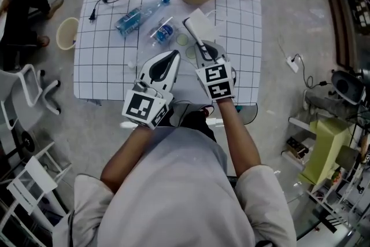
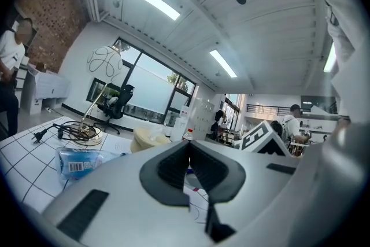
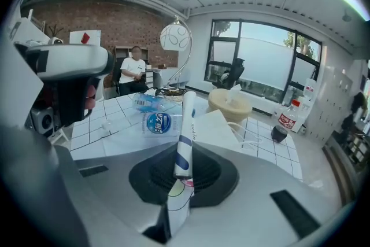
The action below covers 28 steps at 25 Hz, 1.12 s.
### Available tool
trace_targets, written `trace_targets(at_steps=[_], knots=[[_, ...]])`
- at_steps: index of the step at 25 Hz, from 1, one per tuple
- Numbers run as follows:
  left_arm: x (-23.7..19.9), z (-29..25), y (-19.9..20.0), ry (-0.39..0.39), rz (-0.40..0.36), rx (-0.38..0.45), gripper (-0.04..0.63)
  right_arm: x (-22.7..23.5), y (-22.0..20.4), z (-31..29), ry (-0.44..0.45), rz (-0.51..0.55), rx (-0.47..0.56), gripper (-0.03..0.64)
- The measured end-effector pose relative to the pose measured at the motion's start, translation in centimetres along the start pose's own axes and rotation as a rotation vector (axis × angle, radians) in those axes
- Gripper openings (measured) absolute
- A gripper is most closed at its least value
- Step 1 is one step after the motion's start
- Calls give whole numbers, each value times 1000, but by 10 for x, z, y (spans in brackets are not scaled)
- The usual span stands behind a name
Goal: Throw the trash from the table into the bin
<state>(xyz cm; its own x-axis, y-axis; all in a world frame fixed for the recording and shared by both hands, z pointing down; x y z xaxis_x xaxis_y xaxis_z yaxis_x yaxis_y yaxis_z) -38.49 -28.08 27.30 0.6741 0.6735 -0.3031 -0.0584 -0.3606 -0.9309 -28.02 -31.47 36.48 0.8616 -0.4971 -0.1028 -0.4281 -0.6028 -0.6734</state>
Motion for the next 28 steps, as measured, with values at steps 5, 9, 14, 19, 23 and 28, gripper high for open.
trace_targets(at_steps=[5,9,14,19,23,28], knots=[[8,-9,0,-25,-18,-10,6,1,3,19,-11,-33,44,29],[17,-17,6,-54,-42,-11,6,4,3,38,-32,-63,85,29],[31,-25,7,-88,-51,-22,7,7,-7,60,-53,-113,118,29],[51,-36,2,-140,-60,-48,6,17,-15,83,-92,-157,147,29],[67,-44,1,-184,-82,-57,6,23,-18,100,-122,-190,182,29],[87,-51,2,-229,-101,-56,6,26,-29,123,-161,-235,215,29]])
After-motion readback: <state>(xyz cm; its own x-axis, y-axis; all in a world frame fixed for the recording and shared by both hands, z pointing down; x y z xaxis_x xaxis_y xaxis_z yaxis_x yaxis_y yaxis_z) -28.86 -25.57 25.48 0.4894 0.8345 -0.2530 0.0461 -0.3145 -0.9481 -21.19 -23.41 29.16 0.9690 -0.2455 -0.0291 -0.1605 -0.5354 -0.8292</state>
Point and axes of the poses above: the fingertips, and each gripper's own axes: z backward along the fingers, x to its right, y out of its top, the point moved 3 cm from there along z, backward along the fingers, and after that the axes turned 9 degrees about -x, right-handed, at the moved point
